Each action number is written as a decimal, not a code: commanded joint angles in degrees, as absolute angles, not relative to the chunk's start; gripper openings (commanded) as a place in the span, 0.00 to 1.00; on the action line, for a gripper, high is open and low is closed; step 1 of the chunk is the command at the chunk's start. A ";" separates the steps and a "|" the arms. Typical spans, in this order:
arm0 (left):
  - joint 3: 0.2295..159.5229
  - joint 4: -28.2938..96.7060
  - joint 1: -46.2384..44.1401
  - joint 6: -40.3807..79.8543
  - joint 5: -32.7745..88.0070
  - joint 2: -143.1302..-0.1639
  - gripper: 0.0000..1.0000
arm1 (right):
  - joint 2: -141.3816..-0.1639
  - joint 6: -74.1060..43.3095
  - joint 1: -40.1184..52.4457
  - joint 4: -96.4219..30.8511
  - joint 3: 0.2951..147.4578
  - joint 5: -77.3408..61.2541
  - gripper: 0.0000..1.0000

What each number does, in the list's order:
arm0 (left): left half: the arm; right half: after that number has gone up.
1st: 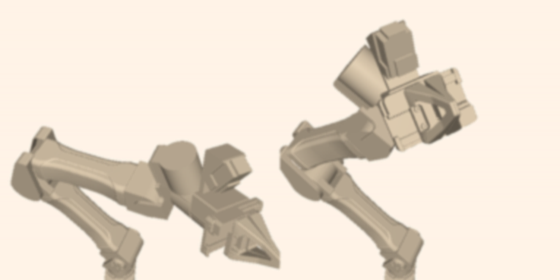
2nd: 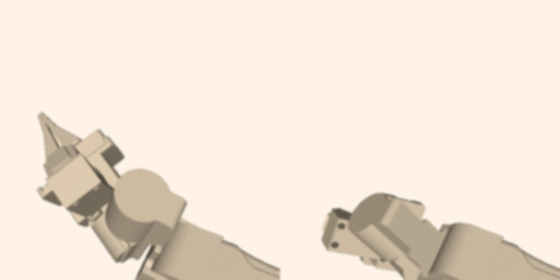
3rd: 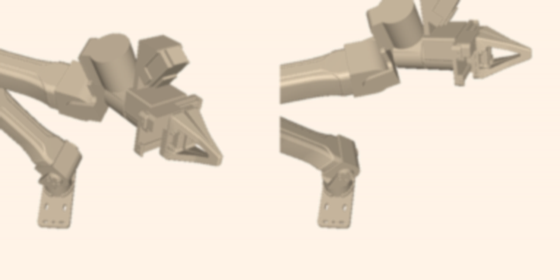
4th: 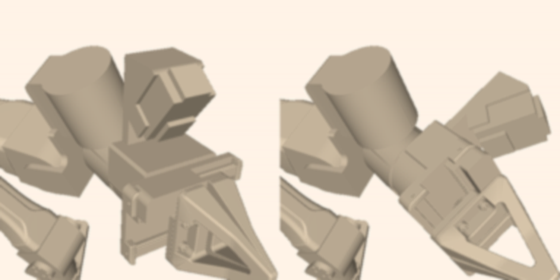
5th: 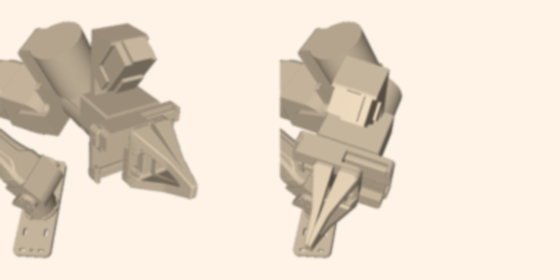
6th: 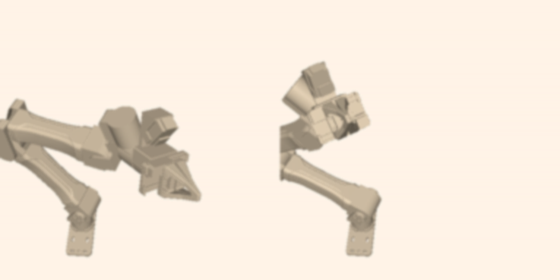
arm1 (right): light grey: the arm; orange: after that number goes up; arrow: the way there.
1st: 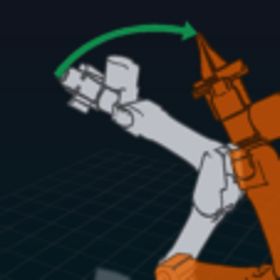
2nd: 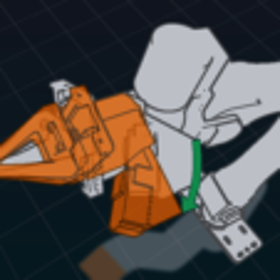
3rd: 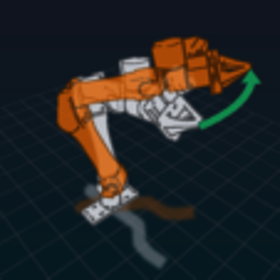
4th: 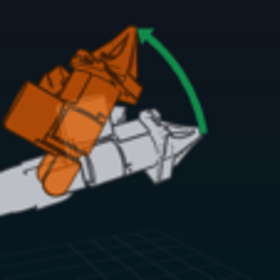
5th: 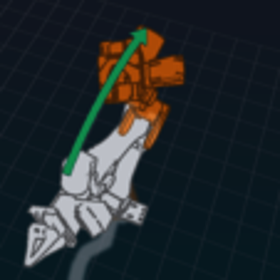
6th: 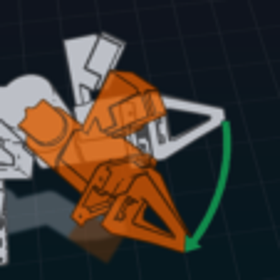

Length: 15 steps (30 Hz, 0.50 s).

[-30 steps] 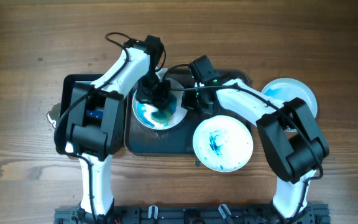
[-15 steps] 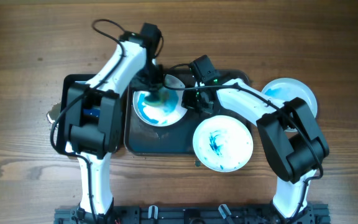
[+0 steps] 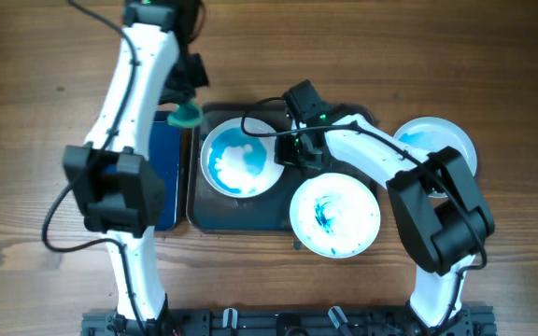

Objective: Clean dirty plates on tray and stack at the side
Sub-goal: 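Lift the scrubbed plate with the right gripper and carry it right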

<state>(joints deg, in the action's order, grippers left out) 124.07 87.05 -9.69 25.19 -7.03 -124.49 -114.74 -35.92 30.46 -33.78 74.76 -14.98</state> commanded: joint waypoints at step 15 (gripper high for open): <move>125.54 86.48 -5.89 25.32 -6.94 -121.30 0.04 | -93.10 -21.37 56.58 -42.17 77.36 72.66 0.04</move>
